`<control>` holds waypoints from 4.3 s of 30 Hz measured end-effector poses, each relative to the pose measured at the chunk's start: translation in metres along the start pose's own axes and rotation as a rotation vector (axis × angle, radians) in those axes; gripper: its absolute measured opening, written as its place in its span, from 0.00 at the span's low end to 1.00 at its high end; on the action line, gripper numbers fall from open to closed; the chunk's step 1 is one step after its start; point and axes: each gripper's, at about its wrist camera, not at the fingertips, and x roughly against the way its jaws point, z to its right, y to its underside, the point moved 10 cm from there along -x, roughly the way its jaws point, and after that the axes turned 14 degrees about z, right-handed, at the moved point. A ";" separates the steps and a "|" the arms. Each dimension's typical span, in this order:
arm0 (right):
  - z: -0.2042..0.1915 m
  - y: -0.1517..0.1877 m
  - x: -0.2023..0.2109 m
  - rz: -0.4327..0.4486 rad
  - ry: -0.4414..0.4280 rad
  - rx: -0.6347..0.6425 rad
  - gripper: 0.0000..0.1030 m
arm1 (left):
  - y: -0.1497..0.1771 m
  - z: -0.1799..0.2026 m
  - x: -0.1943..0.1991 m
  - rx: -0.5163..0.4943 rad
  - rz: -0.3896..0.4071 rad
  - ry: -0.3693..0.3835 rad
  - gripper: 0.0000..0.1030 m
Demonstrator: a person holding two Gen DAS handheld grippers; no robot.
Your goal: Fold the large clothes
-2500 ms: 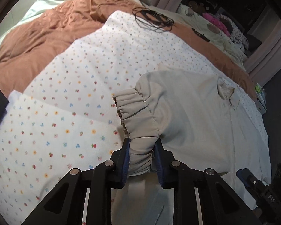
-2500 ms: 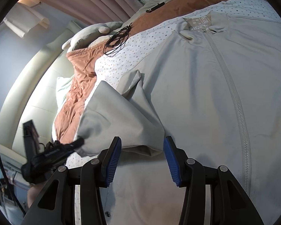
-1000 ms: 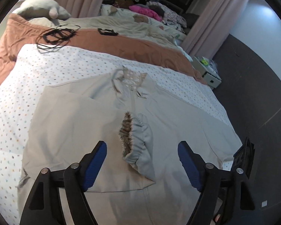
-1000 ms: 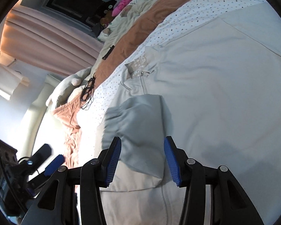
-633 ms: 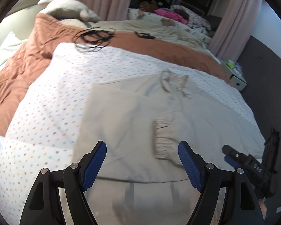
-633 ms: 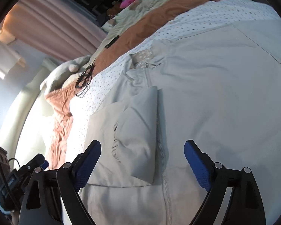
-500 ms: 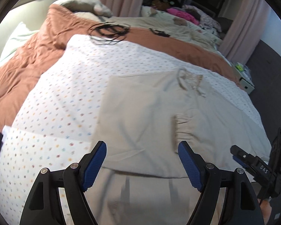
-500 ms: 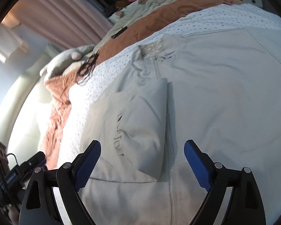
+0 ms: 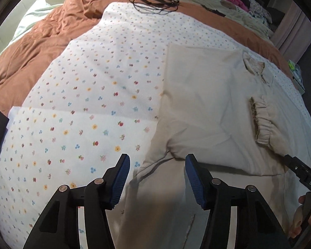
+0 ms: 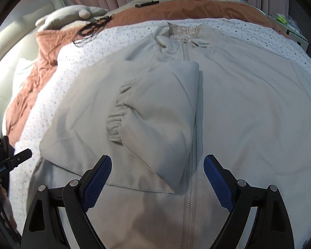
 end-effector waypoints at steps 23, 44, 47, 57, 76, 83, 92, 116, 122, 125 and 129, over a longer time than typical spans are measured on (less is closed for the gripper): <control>0.088 -0.026 0.017 0.135 0.130 -0.249 0.88 | 0.005 -0.026 -0.033 -0.051 -0.034 -0.126 0.20; 0.108 -0.021 0.002 0.153 -0.357 -0.984 0.56 | 0.004 -0.028 -0.035 -0.005 -0.038 -0.120 0.20; 0.114 -0.019 0.002 0.155 -0.331 -0.992 0.56 | 0.004 -0.029 -0.035 -0.008 -0.036 -0.128 0.20; 0.170 -0.011 0.022 0.237 -0.113 -1.037 0.52 | 0.003 -0.031 -0.036 -0.006 -0.033 -0.141 0.20; 0.148 0.012 0.016 0.171 0.000 -0.968 0.37 | 0.002 -0.030 -0.033 -0.005 -0.012 -0.122 0.20; 0.156 0.003 -0.001 0.187 -0.030 -0.933 0.12 | 0.003 -0.030 -0.033 0.000 -0.018 -0.114 0.20; 0.153 -0.002 -0.014 0.122 -0.030 -0.926 0.13 | -0.001 -0.026 -0.022 0.026 -0.015 -0.105 0.20; 0.278 -0.037 0.093 0.304 0.117 -0.832 0.83 | -0.046 0.153 0.064 0.044 0.239 0.232 0.88; 0.345 -0.028 0.125 0.371 0.198 -0.859 0.82 | -0.042 0.197 0.062 0.071 0.251 0.245 0.88; 0.378 -0.018 0.139 0.404 0.223 -0.909 0.82 | -0.035 0.221 0.060 0.048 0.248 0.265 0.88; 0.422 -0.001 0.157 0.454 0.271 -0.968 0.79 | -0.024 0.243 0.052 -0.003 0.240 0.264 0.88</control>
